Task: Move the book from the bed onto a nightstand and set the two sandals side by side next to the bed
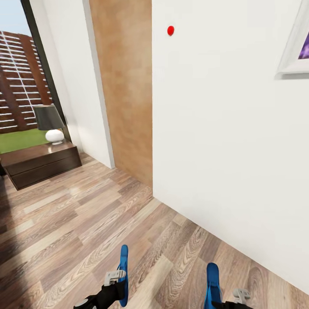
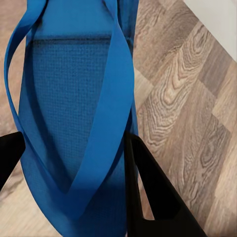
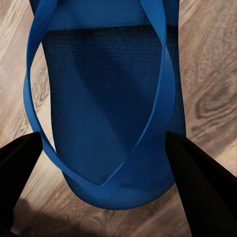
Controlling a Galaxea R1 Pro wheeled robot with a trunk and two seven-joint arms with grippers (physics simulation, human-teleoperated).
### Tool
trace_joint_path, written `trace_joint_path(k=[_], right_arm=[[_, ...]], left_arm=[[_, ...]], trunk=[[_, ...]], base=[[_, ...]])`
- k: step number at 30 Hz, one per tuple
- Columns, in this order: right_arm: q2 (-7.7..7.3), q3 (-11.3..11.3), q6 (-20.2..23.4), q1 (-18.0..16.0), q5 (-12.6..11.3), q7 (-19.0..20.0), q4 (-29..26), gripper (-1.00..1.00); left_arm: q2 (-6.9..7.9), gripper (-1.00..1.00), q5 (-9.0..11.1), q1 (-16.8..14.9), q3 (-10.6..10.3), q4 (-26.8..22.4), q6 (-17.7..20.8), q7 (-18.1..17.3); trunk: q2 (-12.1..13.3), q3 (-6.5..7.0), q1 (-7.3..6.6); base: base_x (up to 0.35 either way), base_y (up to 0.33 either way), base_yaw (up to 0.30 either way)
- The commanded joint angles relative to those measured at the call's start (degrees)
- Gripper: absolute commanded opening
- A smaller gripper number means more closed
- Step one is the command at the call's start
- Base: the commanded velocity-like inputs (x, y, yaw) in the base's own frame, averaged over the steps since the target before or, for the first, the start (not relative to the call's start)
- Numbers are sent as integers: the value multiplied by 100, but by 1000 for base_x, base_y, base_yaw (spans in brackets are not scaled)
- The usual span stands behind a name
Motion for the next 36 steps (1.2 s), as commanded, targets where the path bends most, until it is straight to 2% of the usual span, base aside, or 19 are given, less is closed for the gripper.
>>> trace_joint_path(k=[1, 8, 17, 27, 36], right_arm=[[-2, 6, 16, -2, -28, 19, 1, -100], [-2, 4, 16, -2, -24, 18, 1, -100], [-2, 6, 16, -2, -24, 12, 6, -100], [-2, 3, 19, -2, -22, 13, 9, -100], [-2, 3, 16, -2, -24, 12, 3, -100]], left_arm=[[2, -100, 38, -3, -28, 2, -7, 8], [3, -100, 38, -3, -28, 2, -7, 9], [3, -100, 32, -3, -28, 2, -7, 6], [-72, -100, 36, -3, -28, 2, -16, 14], [-79, -100, 38, -2, -28, 2, -16, 17]], trunk=[[-2, -5, -1], [-2, -5, -1], [-2, -5, -1], [-2, -5, -1], [-2, -5, -1]], base=[[4, 0, 2], [106, 0, 39], [269, 0, 16], [38, 0, 0], [272, -60, 27]])
